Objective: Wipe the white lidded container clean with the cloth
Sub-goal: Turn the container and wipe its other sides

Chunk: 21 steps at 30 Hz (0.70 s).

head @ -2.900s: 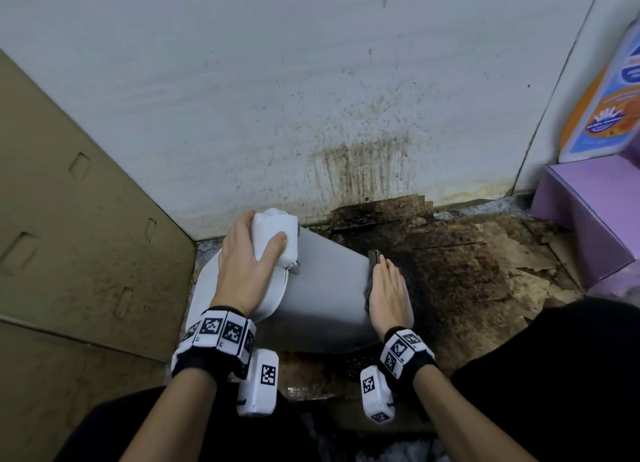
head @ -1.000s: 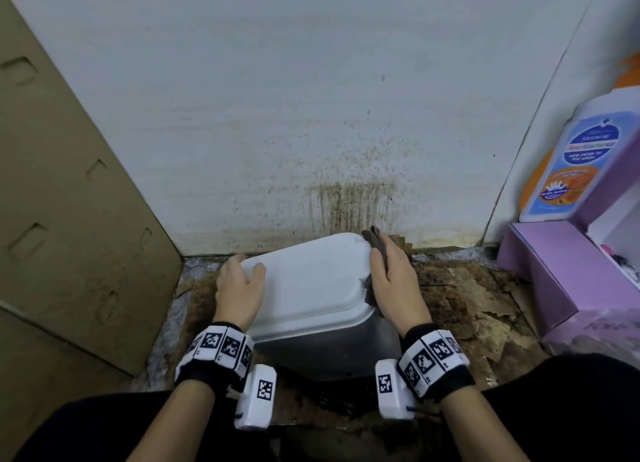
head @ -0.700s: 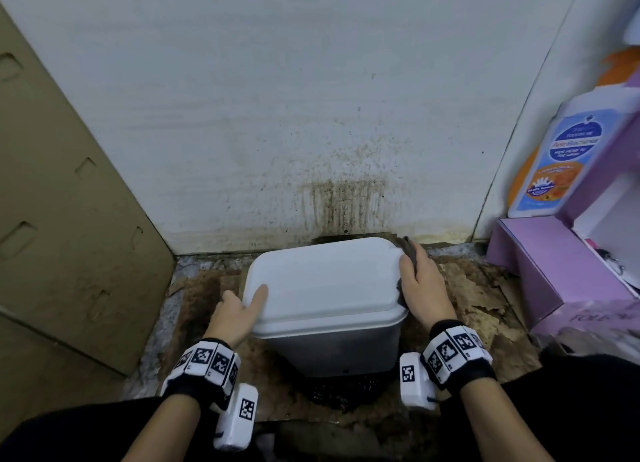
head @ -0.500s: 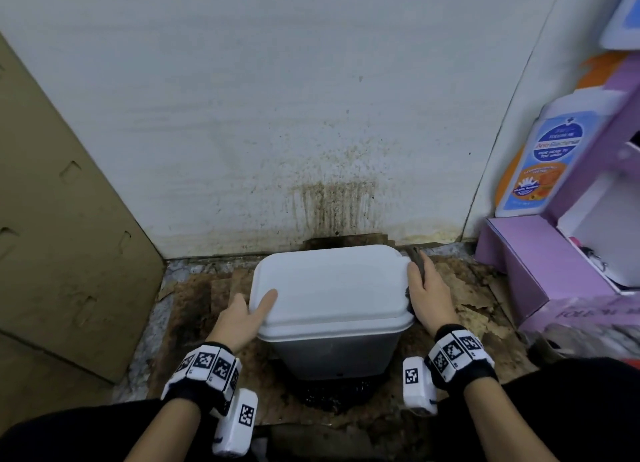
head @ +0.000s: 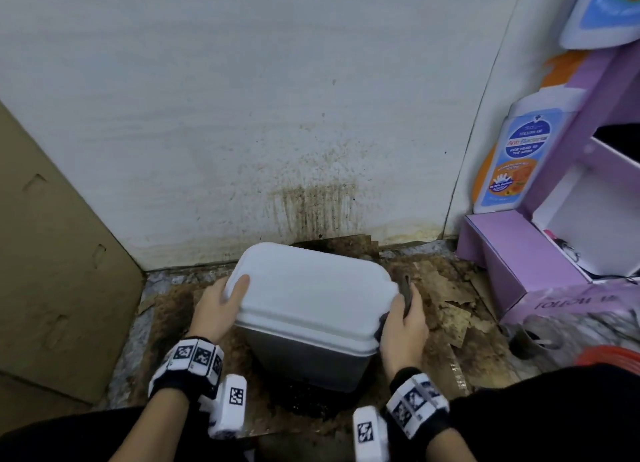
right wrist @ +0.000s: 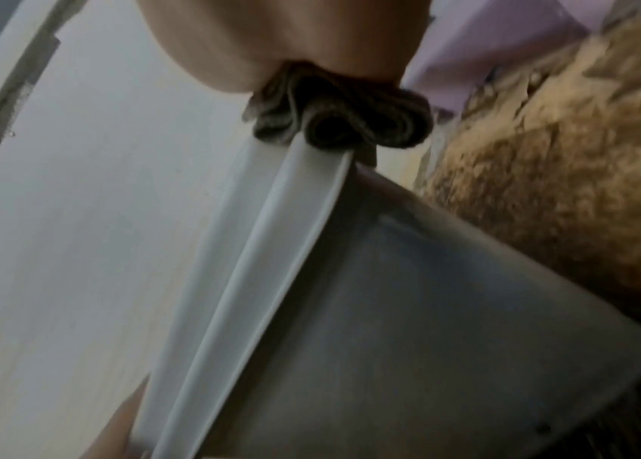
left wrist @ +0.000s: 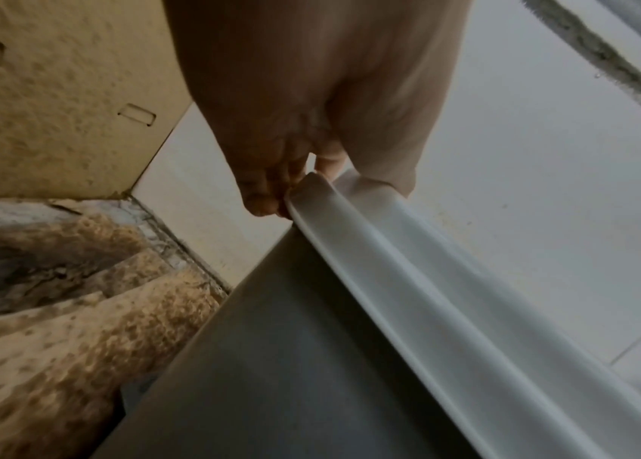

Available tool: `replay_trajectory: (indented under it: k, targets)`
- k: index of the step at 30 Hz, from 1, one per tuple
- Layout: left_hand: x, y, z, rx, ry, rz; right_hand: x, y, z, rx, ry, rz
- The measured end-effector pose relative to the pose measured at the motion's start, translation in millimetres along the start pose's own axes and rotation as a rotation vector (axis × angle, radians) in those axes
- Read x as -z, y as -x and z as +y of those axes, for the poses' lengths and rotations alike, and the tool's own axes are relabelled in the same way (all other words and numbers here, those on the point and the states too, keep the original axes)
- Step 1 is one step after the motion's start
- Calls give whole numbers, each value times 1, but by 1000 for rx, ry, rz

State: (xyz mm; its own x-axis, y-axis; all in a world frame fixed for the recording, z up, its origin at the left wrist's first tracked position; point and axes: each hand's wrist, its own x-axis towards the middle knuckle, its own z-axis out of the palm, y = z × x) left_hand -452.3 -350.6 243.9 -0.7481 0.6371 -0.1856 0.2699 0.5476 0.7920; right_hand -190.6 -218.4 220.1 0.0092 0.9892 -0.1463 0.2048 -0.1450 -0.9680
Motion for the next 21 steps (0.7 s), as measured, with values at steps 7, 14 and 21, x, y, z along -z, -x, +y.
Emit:
replay_trajectory:
  k: [7, 14, 21]
  targets:
    - [4, -11, 0, -4, 31, 7, -15, 33, 13, 24, -34, 74]
    - [-15, -2, -7, 191, -27, 100, 9, -14, 10, -105, -68, 169]
    - [-27, 30, -11, 358, 3, 145, 1, -60, 1, -14, -3, -177]
